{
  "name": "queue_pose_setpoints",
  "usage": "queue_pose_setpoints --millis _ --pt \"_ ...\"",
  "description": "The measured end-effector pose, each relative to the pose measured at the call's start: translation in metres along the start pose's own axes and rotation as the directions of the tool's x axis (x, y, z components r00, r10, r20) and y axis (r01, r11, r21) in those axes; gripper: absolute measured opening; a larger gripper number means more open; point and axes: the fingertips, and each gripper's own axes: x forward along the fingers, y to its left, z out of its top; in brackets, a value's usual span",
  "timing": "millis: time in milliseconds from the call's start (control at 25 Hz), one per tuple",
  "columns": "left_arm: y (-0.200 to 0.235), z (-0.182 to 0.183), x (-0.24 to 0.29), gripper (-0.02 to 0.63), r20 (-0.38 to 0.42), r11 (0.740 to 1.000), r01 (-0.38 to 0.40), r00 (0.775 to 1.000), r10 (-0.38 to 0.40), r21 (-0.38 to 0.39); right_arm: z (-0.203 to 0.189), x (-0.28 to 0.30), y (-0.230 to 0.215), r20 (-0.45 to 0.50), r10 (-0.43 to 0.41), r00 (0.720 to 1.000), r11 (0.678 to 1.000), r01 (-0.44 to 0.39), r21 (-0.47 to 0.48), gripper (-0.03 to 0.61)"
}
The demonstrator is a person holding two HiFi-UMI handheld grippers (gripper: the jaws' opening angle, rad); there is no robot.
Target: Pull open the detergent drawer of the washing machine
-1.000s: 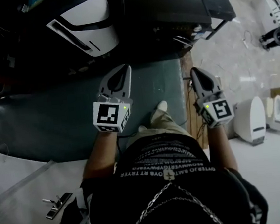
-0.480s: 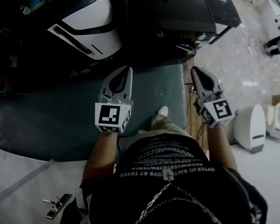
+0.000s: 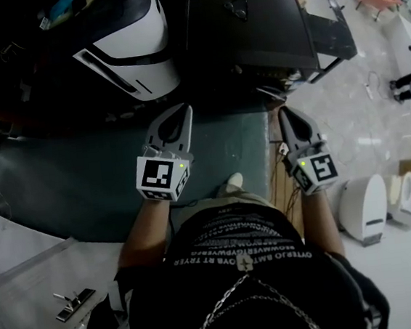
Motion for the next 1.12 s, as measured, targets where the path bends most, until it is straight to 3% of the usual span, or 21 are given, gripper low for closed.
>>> queue_pose_setpoints --millis 320,640,1120 --pt "0.001 -0.004 0.006 0.003 -0.022 0.999 -0.043 0.999 0.043 -0.021 0.005 0.015 -0.012 0.023 0.051 0.998 0.998 -0.052 0.026 0.002" --pt "0.02 -0.01 -0.007 0.003 -0.042 0.996 -0.082 0.996 0.081 -0.021 0.009 0.033 0.006 0.012 0.104 0.994 0.994 -0.105 0.037 0.003" --pt "0.056 -0.016 0.022 0.005 -0.049 0.997 -0.065 0.997 0.063 -0.035 0.011 0.076 -0.004 -0.001 0.077 0.997 0.996 -0.077 0.046 0.002"
